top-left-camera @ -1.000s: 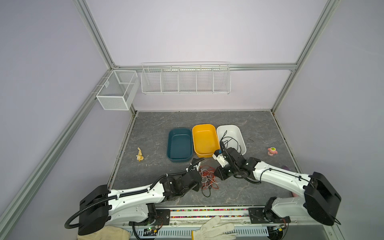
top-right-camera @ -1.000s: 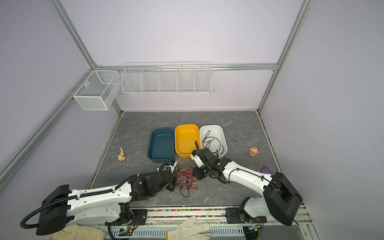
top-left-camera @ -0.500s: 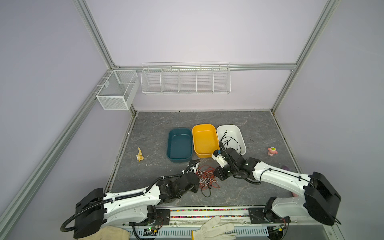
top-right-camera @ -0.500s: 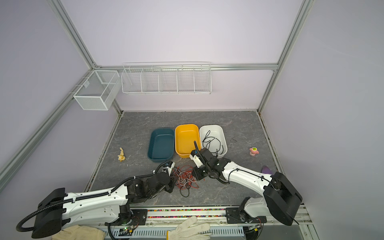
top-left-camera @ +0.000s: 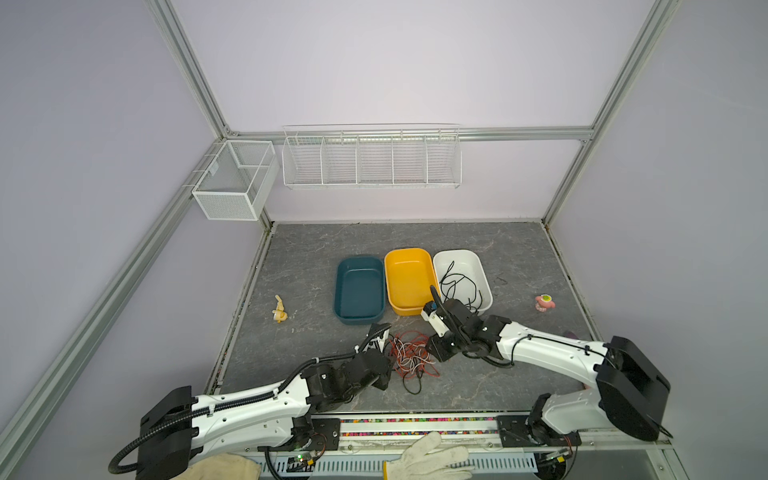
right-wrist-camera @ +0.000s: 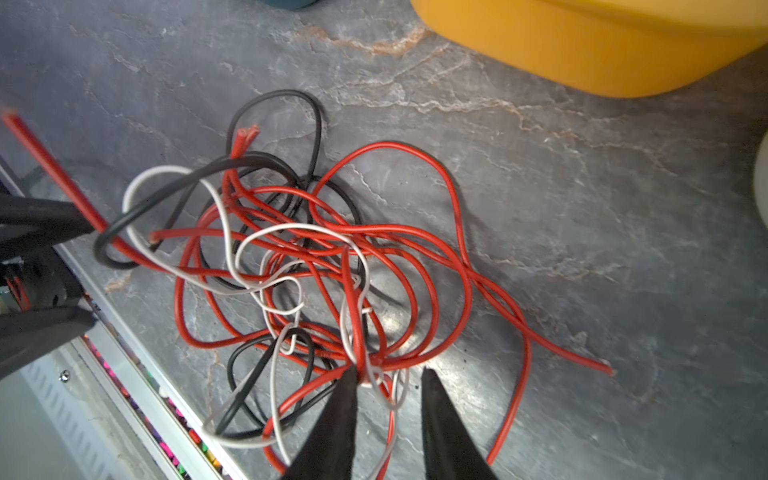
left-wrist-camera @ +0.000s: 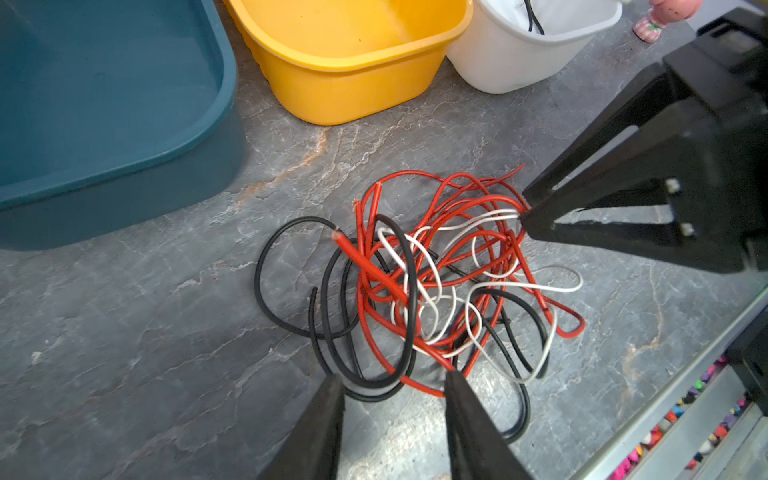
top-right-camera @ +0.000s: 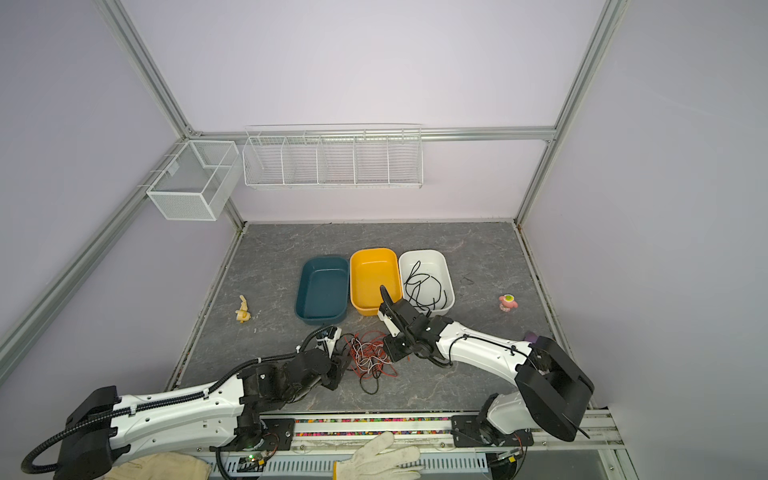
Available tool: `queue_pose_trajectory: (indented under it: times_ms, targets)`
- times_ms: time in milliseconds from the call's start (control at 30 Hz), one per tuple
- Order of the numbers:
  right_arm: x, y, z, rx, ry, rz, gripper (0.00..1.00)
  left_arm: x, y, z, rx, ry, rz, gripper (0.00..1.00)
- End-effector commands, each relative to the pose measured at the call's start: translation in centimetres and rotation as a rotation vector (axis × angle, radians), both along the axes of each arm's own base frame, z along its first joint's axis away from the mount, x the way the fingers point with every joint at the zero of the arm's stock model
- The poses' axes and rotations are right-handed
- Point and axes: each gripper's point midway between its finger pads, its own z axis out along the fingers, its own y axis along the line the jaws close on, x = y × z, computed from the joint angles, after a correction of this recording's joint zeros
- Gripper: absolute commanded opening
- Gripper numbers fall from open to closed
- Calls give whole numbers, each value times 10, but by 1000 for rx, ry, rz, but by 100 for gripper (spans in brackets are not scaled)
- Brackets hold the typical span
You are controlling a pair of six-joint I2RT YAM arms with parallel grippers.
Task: Untangle the cables
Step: 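Pull a white cable from the pile with the right gripper while the left holds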
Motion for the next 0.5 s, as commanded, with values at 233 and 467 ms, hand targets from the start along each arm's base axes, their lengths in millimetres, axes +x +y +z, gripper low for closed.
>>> queue_pose_trajectory:
  times_ms: [233,467]
  targets:
    - [-5,4,-9,-1,18,42,16,-1,7,-10,12,25,23,41]
    - [-7,-1,-10,-3,2,50,7,-2,6,-13,22,29,23,42]
